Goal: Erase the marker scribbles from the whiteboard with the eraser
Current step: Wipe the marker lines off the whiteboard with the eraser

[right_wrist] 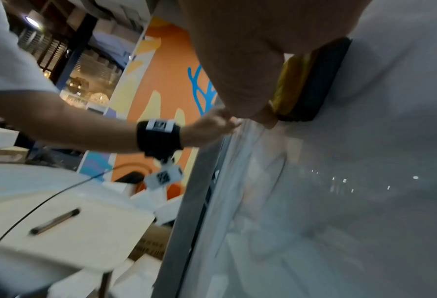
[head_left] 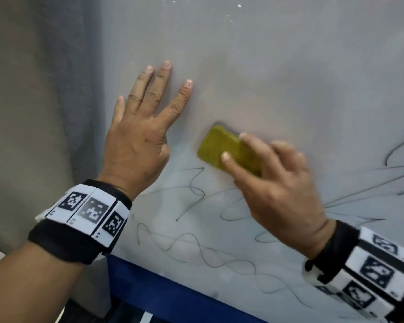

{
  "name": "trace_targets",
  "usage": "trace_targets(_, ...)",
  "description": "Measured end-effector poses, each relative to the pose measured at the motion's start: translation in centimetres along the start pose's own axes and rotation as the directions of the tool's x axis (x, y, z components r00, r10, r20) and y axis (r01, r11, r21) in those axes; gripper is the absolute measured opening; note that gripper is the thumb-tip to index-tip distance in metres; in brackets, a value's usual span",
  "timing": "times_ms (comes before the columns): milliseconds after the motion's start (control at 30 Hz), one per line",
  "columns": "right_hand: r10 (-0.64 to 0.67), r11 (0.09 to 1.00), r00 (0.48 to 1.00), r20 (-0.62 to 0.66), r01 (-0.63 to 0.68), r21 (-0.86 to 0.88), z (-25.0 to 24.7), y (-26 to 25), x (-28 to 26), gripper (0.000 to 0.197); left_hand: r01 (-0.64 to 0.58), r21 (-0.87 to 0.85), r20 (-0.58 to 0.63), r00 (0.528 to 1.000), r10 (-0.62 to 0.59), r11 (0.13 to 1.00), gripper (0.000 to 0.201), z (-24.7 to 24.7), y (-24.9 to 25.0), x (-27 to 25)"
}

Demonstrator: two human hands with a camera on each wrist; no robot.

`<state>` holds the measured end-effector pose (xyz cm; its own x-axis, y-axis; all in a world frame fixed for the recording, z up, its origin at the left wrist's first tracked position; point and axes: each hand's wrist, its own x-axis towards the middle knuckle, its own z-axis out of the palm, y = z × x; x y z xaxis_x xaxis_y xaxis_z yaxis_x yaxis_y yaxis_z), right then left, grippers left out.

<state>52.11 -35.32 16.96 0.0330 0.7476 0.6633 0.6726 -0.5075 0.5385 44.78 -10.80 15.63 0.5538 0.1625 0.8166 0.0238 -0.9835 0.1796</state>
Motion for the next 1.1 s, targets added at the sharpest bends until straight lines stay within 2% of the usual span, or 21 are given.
trace_targets(67,-0.039,0.999,0.998,0.046,0.038,0.023,0.3,-0.5,-0.2,0.05,0.007,-0.021,0.018,1.0,-0.006,1.0,0.089,0.2,-0.4,-0.7)
trace_targets(200,0.053,0.998,0.992,-0.115,-0.049,0.041,-1.4,1.3,3.4,0.038,0.041,-0.096,0.024,0.999,-0.039,0.995,0.093,0.9,-1.0,-2.0)
trace_targets(267,0.108,0.994,0.984,-0.143,-0.102,0.045,-1.0,0.7,3.9,0.039,0.087,-0.143,0.009,0.996,-0.087,0.986,0.095,1.5,-1.1,-3.1)
trace_targets(367,0.01,1.0,0.998,-0.057,-0.01,-0.01,1.9,-2.9,1.8,0.044,0.147,-0.216,-0.018,0.988,-0.154,0.965,0.096,2.6,-1.6,-5.0)
trace_targets(433,-0.076,0.997,0.997,0.027,0.076,-0.007,2.8,-3.7,1.3,0.048,0.175,-0.249,-0.043,0.981,-0.191,0.953,0.094,3.2,-1.8,-5.9)
trace_targets(467,-0.09,0.996,0.996,0.021,0.09,0.005,2.6,-3.5,1.9,0.048,0.191,-0.276,-0.056,0.975,-0.214,0.942,0.092,3.3,-1.9,-6.3)
trace_targets(633,0.046,0.998,0.987,-0.151,-0.04,0.04,1.8,-2.8,5.1,0.039,0.266,-0.385,-0.082,0.944,-0.32,0.884,0.086,4.0,-2.3,-7.8)
trace_targets(700,0.029,1.0,0.993,-0.116,-0.028,0.008,3.2,-4.7,4.3,0.041,0.276,-0.405,-0.084,0.938,-0.336,0.871,0.084,4.4,-2.6,-8.2)
trace_targets(800,-0.106,0.994,0.994,0.036,0.106,0.006,5.0,-6.9,2.7,0.05,0.271,-0.445,-0.074,0.939,-0.336,0.854,0.083,4.6,-2.8,-8.6)
trace_targets(867,-0.123,0.991,0.992,0.018,0.122,0.048,4.4,-6.2,4.0,0.049,0.267,-0.463,-0.063,0.941,-0.332,0.845,0.083,4.4,-2.9,-8.8)
trace_targets(1000,0.035,0.997,0.992,-0.121,-0.027,0.071,3.3,-5.1,6.7,0.044,0.277,-0.479,-0.034,0.942,-0.333,0.833,0.083,4.2,-3.1,-9.3)
trace_targets(1033,0.038,0.998,0.992,-0.119,-0.031,0.052,3.7,-5.8,6.3,0.045,0.285,-0.485,-0.023,0.941,-0.338,0.827,0.083,4.2,-3.2,-9.4)
trace_targets(1100,-0.042,0.999,0.998,-0.042,0.043,0.024,5.3,-8.0,4.6,0.05,0.299,-0.496,0.0,0.939,-0.344,0.815,0.084,4.3,-3.3,-9.8)
